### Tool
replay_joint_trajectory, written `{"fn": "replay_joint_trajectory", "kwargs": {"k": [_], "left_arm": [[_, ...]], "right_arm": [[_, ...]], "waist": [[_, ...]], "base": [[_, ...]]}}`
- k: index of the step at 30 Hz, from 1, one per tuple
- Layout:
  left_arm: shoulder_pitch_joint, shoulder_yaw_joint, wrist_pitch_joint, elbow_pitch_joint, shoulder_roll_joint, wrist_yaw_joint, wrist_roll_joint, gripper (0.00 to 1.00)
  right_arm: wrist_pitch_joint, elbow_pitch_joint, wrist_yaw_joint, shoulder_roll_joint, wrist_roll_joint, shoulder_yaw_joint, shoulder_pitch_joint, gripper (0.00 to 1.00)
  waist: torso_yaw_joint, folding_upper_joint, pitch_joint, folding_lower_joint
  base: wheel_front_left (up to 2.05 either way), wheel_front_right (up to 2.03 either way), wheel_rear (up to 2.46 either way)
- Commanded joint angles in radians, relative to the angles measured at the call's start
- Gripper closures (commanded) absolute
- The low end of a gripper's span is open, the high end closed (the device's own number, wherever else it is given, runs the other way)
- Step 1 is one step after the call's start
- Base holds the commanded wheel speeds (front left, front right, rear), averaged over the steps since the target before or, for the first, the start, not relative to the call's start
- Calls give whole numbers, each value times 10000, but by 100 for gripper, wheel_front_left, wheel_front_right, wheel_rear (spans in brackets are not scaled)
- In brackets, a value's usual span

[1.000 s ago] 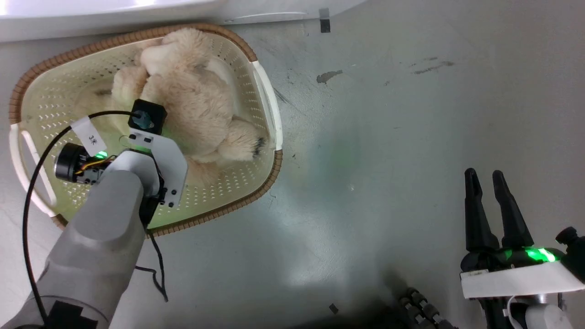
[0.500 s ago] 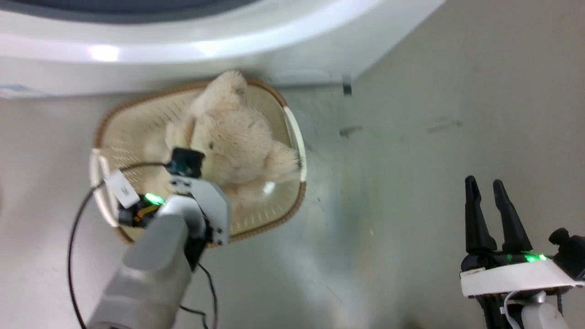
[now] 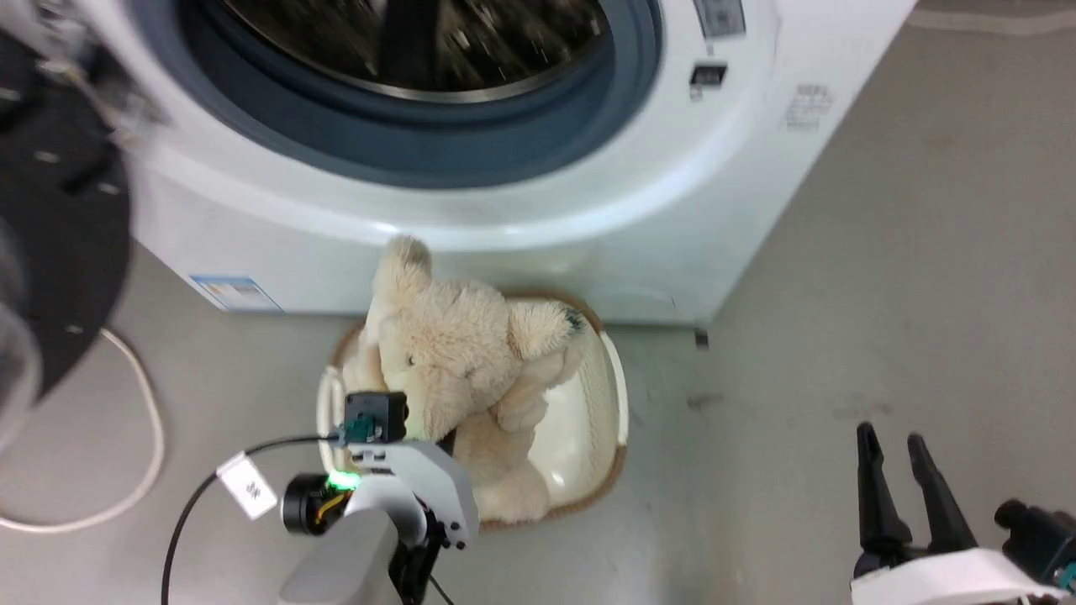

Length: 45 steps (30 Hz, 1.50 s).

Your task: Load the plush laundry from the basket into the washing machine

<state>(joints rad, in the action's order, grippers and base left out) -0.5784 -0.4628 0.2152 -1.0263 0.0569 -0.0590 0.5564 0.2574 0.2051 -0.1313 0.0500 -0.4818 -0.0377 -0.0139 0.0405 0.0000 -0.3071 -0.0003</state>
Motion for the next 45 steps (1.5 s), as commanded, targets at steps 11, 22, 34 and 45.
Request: {"fn": "replay_joint_trajectory", "kwargs": {"k": [11, 22, 34, 45], "left_arm": [[821, 77, 456, 2927, 254, 791, -373, 100], [-494, -154, 17, 4027, 948, 784, -891, 100], [-2911, 192, 111, 3633, 1293, 718, -1052, 100], [-5357, 656, 361, 2728, 1557, 550, -1102, 100]], "right_arm": [[44, 237, 6, 2, -120, 60, 661, 0], [44, 141, 6, 2, -106, 11, 610, 0], [44, -206, 6, 2, 84, 69, -148, 0], [44, -526, 6, 2, 85, 275, -893, 0]], "waist": [[-661, 0, 1748, 3], [-496, 0, 1406, 3], [-184, 0, -209, 3], [375, 0, -1882, 3]], "base": [[0, 0, 0], [0, 0, 0], [0, 0, 0], [0, 0, 0]]}}
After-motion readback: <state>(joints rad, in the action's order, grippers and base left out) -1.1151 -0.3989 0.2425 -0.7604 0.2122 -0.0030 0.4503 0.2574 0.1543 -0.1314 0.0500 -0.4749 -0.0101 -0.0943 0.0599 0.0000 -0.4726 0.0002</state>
